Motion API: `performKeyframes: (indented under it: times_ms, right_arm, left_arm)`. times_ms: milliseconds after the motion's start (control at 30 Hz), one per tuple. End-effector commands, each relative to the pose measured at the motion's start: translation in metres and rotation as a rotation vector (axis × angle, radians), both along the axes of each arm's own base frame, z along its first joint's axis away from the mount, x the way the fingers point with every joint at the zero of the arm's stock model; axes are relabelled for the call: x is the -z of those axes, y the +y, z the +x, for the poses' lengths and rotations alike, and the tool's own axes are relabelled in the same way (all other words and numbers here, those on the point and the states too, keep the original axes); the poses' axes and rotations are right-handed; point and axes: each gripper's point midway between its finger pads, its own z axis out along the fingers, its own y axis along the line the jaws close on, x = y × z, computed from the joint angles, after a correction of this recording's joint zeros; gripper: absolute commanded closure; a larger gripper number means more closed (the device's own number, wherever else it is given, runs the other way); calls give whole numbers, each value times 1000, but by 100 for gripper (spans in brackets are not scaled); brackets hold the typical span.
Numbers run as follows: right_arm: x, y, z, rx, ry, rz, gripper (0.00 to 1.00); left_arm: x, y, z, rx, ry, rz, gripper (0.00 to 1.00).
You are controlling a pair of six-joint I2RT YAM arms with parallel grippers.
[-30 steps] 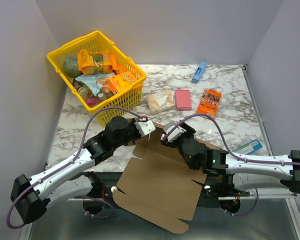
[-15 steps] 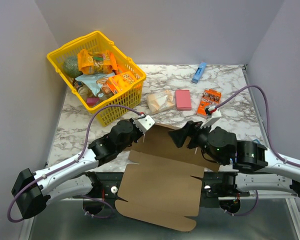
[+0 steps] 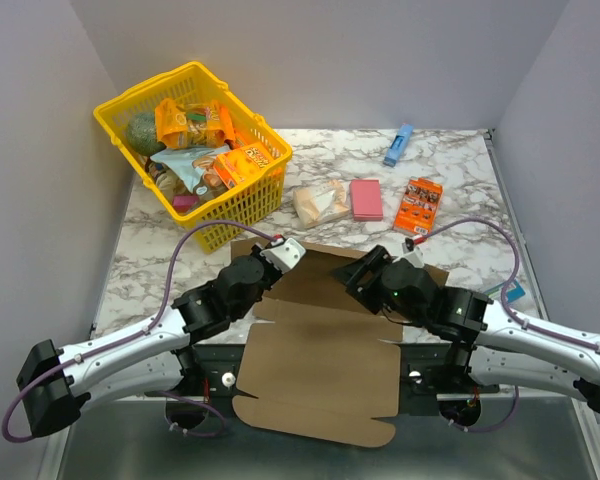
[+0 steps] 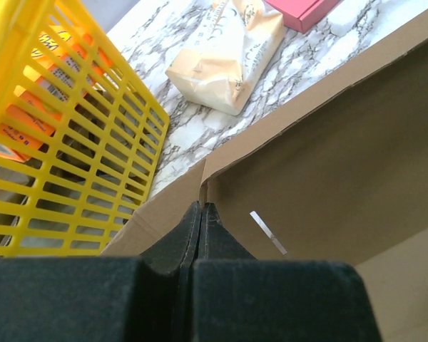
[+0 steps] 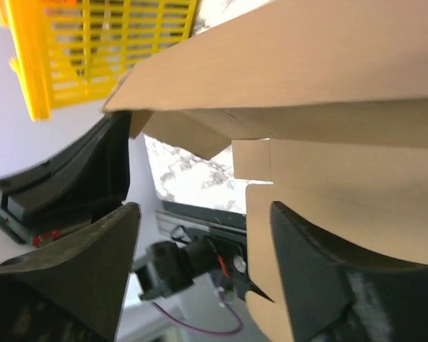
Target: Fold the paper box
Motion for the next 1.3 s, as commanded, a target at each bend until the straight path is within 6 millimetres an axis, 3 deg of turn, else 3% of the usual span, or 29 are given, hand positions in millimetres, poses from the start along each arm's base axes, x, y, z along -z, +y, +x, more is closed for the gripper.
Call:
performKeyframes:
  times_ms: [0,100,167,433,733,833,867,967,1000,1033,1167,1267]
  right_arm:
    - [-23,-23,19,221,11,225,23]
    - [-10,-41,27,329,23,247,25]
    - [-14,-51,32,375,-1,266,25]
    - [-3,-68,47,491,-3,274,30]
    - [9,-62,65,521,14,247,54]
    - [8,-57,70,508,1,242,68]
    - [8,-55,70,499,-10,227,79]
    - [6,-55,75,502,-33,210,98]
    - [2,-54,78,504,-48,220,100]
    - [1,-53,79,504,-56,221,99]
    - [-1,-47,86,487,-104,209,100]
    - [-7,-44,92,480,-147,221,100]
  left_arm:
    - [-14,7,3,-52,-63,-30,100]
    - [-15,6,2,-45,-68,-27,100]
    - [-13,5,1,-45,-66,-21,100]
    - [-14,1,-5,-15,-87,-27,100]
    - [-15,-4,-13,7,-119,-26,100]
    - [-14,-4,-13,4,-120,-22,100]
    - [-14,-3,-12,-8,-121,-22,99]
    - [-16,-2,-11,-23,-121,-33,83]
    - [-17,-2,-11,-25,-121,-41,77]
    - [-19,-2,-11,-28,-119,-48,56]
    - [-38,-6,-10,-19,-103,-145,19]
    - [-51,-10,-15,21,-68,-221,6]
